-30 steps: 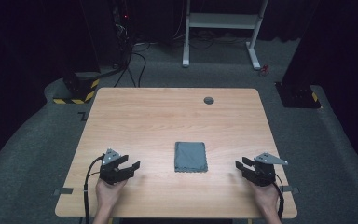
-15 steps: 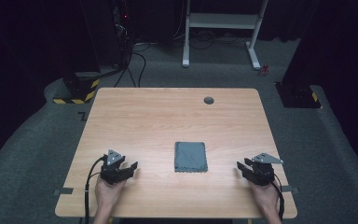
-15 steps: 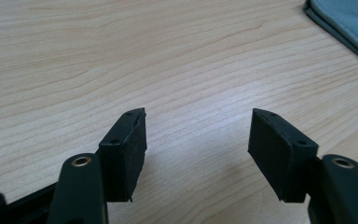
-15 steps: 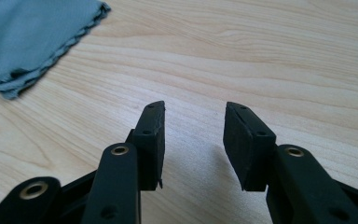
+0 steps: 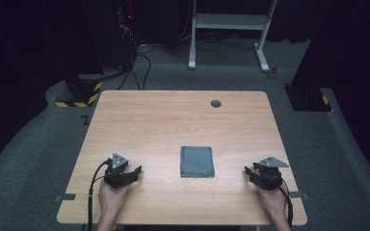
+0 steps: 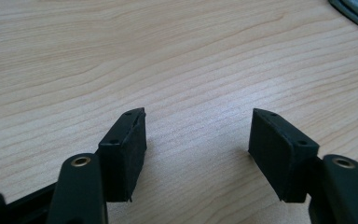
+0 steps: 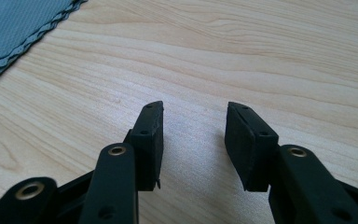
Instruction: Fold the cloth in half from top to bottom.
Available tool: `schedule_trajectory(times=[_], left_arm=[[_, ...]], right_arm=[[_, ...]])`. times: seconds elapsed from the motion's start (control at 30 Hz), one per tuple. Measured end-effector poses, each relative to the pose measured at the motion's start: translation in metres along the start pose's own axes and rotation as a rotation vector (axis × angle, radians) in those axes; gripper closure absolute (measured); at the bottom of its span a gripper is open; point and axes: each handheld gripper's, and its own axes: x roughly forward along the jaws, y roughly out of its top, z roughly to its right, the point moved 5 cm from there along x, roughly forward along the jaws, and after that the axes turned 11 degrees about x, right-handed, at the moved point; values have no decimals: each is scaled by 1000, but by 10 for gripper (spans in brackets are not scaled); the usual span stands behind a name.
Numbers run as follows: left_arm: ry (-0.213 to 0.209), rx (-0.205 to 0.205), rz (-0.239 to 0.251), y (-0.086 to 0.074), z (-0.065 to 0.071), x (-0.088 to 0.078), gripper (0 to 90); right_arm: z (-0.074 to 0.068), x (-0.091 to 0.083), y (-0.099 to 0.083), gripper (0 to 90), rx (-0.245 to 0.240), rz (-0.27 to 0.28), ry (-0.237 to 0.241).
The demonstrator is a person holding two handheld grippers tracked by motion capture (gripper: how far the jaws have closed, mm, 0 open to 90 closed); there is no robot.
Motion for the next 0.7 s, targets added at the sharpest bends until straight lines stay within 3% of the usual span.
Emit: schedule_trajectory(times=[0.17, 0.4, 0.7], left_arm=[[9, 20, -11, 0, 2, 1, 362], [8, 22, -12, 1, 3, 1, 326], [7, 22, -13, 1, 4, 1, 320]], right_arm=[[0, 0, 0, 551, -1, -2, -2], [-1, 0, -1, 435, 0, -8, 0], [-1, -1, -2, 422, 16, -8, -17]])
